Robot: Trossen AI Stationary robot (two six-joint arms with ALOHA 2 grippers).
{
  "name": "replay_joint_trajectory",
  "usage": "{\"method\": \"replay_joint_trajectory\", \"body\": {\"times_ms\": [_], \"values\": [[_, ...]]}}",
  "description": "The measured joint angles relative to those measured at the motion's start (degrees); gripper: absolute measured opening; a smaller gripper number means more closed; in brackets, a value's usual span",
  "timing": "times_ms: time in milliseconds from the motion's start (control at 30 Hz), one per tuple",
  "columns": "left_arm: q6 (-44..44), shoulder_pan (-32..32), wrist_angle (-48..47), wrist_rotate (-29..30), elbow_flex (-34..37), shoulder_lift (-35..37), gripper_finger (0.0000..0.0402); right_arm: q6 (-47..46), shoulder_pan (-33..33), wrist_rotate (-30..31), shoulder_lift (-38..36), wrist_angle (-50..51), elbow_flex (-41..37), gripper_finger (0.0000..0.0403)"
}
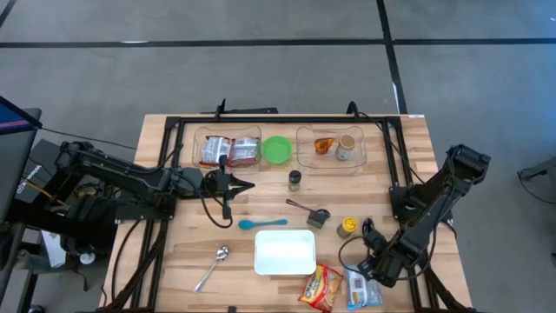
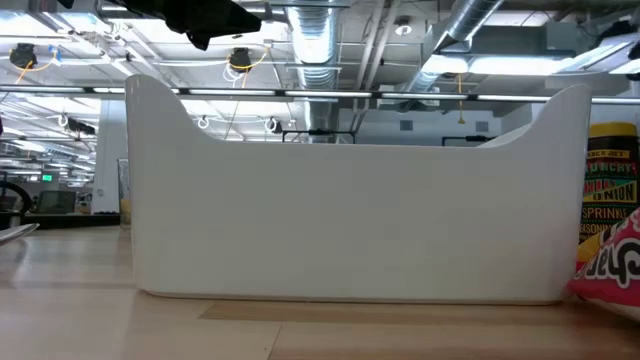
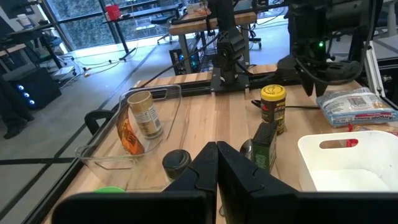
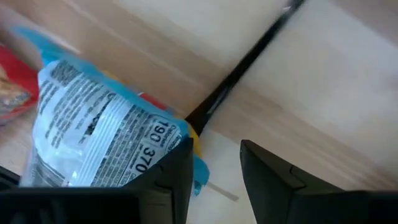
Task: Pick & Place Food Item
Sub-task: Put the blue noodle pack into the left transparent bin
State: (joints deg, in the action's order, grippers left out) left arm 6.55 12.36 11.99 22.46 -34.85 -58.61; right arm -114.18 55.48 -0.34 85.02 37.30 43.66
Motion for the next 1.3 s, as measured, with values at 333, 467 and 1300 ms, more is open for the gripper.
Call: {"method": "replay_joint_trajectory", "body": {"times_ms": [333,467,1300], "values": [[0.0,0.0,0.0,0.0,0.0,0.0,0.0,0.8,0.1,-0.1,2.5,-2.7,0.0,0.0126],[0.0,0.0,0.0,0.0,0.0,0.0,0.0,0.8,0.0,-0.1,2.4,-2.7,0.0,0.0112],[0.0,0.0,0.0,0.0,0.0,0.0,0.0,3.8,0.1,-0.2,1.0,-1.6,1.2,0.0001]]}}
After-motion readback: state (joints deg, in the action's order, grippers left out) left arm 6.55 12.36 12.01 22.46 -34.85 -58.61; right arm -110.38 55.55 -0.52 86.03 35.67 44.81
